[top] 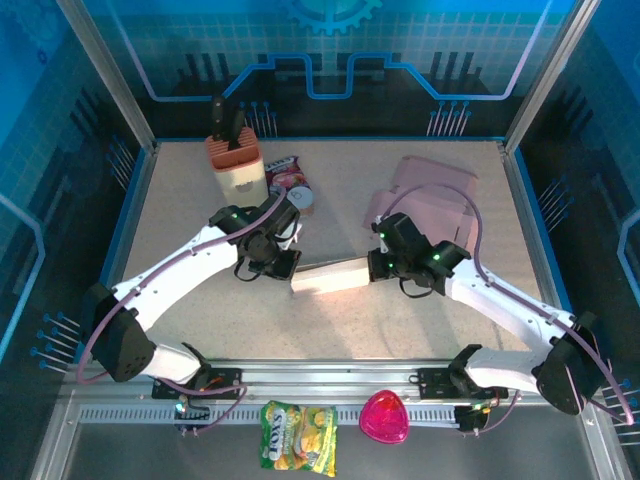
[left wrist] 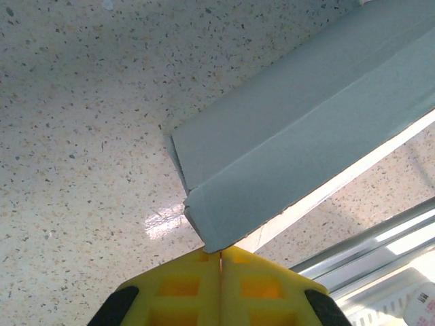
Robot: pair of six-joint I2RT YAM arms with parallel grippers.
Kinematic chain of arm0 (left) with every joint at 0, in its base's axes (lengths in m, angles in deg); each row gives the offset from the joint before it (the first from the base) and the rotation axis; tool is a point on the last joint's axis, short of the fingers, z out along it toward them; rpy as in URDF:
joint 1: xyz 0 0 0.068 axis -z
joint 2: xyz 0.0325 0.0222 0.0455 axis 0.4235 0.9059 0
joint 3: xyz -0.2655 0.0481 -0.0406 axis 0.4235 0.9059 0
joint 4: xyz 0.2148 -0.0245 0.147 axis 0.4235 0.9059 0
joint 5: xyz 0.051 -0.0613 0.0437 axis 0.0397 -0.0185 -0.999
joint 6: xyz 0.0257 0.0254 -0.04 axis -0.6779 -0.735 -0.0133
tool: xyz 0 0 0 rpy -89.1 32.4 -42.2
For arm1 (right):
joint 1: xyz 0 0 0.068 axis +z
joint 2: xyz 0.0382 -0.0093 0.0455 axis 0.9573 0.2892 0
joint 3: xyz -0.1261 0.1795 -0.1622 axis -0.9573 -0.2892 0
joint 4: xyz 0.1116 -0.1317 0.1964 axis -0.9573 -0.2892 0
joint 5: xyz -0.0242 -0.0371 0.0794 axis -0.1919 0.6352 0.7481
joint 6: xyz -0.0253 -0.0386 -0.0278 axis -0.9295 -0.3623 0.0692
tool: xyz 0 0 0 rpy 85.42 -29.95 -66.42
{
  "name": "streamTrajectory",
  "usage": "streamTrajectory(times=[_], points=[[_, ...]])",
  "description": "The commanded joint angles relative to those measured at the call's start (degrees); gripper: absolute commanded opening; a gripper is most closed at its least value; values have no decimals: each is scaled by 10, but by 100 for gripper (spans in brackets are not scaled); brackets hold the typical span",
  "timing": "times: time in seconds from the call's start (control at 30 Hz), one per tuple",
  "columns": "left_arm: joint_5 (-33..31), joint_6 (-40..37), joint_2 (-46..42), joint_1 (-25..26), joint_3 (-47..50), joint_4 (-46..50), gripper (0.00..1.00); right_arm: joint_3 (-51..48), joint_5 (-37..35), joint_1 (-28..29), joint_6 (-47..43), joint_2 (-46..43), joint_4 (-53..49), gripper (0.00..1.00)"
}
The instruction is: Fold the paper box
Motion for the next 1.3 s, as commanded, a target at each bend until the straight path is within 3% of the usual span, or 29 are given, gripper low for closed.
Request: streamTrajectory(times=[0.0, 0.4, 1.27], points=[[59, -6, 5, -7, -14, -20, 0, 18, 42, 0, -11, 13, 0, 0], [117, -10, 5, -31, -2, -41, 0, 35, 51, -9, -14, 25, -11, 0], [102, -17, -9, -35, 56, -54, 0, 31, 41, 3, -9, 29, -11, 0]])
